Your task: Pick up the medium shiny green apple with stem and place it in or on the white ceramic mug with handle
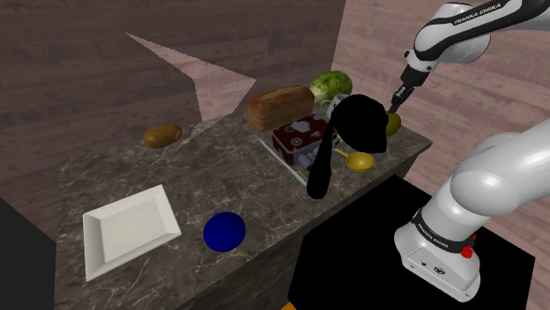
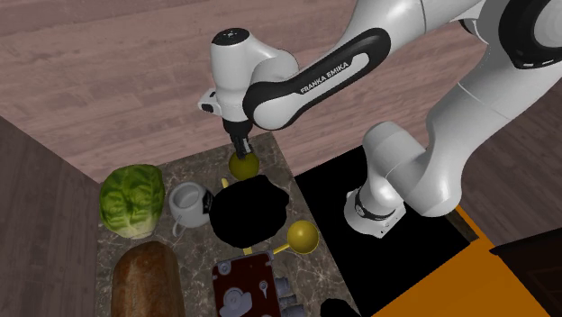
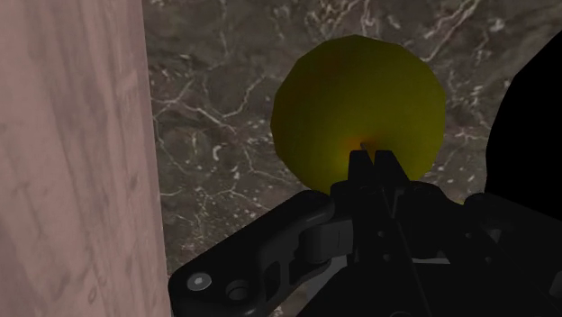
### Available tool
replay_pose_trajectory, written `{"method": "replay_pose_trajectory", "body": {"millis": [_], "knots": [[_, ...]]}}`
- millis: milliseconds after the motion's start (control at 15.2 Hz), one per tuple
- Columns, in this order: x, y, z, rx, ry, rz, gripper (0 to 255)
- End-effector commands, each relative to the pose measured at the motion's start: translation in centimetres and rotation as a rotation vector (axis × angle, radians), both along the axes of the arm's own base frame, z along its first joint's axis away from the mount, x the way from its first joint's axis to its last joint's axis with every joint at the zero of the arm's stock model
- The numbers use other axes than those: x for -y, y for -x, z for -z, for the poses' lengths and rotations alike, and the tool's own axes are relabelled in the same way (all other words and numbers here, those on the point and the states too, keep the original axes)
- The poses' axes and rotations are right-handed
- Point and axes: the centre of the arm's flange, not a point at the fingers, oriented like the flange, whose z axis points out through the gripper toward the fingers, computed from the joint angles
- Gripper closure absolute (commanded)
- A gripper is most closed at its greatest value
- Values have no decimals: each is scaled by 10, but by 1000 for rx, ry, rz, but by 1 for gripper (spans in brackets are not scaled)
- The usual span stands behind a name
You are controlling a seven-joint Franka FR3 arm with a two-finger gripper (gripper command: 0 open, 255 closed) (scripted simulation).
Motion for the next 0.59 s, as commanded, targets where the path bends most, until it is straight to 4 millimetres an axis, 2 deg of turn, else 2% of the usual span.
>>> {"method": "replay_pose_trajectory", "body": {"millis": [0, 66, 528], "knots": [[0, 0, 0, 0, 0, 0, 255], [0, 0, 0, 0, 0, 0, 255], [0, 0, -37, 0, 0, 0, 255]]}}
